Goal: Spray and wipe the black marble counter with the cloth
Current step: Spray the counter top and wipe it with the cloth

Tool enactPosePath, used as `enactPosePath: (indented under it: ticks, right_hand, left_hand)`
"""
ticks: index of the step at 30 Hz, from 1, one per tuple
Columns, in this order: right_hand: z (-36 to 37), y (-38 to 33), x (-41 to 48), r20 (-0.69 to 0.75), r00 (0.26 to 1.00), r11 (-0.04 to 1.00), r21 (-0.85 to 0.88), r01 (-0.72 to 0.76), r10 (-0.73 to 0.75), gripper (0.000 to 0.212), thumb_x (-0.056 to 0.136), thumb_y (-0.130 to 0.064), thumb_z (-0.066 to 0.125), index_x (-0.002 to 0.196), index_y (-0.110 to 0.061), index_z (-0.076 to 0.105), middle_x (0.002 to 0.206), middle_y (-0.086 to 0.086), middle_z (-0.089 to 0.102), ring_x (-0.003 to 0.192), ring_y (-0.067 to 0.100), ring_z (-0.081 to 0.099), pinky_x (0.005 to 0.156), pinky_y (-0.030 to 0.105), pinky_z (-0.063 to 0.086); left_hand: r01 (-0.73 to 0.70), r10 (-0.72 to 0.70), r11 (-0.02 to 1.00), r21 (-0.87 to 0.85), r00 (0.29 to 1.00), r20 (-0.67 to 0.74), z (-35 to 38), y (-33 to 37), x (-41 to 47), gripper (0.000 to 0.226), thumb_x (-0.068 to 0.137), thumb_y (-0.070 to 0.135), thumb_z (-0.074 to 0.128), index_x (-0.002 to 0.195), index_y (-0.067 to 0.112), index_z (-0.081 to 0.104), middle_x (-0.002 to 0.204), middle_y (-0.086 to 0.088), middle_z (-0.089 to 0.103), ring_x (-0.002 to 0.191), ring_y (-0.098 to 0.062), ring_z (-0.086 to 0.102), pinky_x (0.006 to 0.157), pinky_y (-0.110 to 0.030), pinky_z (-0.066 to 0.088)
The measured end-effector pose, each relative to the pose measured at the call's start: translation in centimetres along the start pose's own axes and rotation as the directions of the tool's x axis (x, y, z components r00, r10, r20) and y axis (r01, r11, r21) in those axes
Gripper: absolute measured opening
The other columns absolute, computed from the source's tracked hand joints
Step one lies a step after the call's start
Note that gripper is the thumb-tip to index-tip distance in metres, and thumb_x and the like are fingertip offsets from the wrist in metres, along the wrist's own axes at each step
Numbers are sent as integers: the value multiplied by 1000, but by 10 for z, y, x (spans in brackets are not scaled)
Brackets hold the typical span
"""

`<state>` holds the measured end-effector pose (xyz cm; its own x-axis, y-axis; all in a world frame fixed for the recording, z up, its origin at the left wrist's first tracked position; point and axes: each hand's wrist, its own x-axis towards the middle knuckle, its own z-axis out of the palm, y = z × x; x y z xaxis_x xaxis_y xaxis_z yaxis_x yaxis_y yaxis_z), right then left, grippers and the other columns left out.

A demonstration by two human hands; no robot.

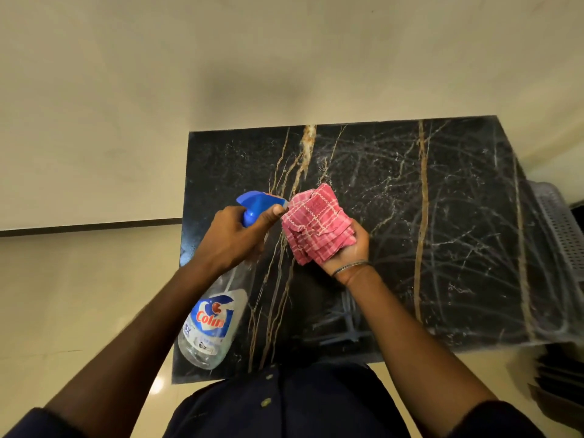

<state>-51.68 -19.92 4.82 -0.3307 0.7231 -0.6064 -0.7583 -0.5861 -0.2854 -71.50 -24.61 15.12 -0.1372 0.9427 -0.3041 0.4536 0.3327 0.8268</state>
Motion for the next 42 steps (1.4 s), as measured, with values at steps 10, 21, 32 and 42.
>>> enactPosePath:
  ticks: [10,21,32,42]
  right_hand:
    - [-6,2,-9,25,999,1000,-8,24,-24,51,75,-41,53,106,-6,73,112,19,67,105,37,60,104,53,42]
    - [-4,-2,-6,24,999,999,-14,32,-32,53,93,-46,39,114,-7,68,112,19,67,106,37,60,102,53,44]
    - [9,-29,9,-109,970,973,-103,208,-219,41,97,-37,40,97,-8,68,87,10,72,91,30,64,92,46,51]
    - [-4,-39,70,407,851,-677,-731,85,-332,61,102,-39,32,157,-17,20,164,9,16,152,28,10,118,58,13]
  left_hand:
    - [-94,93,994,60,996,8,16,4,-10,89,75,82,49,73,-5,63,61,-23,66,57,-38,66,63,-56,57]
    - [-139,144,986,88,988,-49,22,9,-6,78,81,72,52,74,-5,63,63,-25,66,59,-41,66,63,-55,58]
    - [-118,107,992,-52,979,-175,13,-7,19,57,81,60,57,81,4,63,63,-13,67,56,-20,67,62,-34,56]
    - [-133,105,983,-123,972,-209,7,-12,43,51,82,57,57,86,6,62,61,-5,63,49,-5,62,58,-21,53]
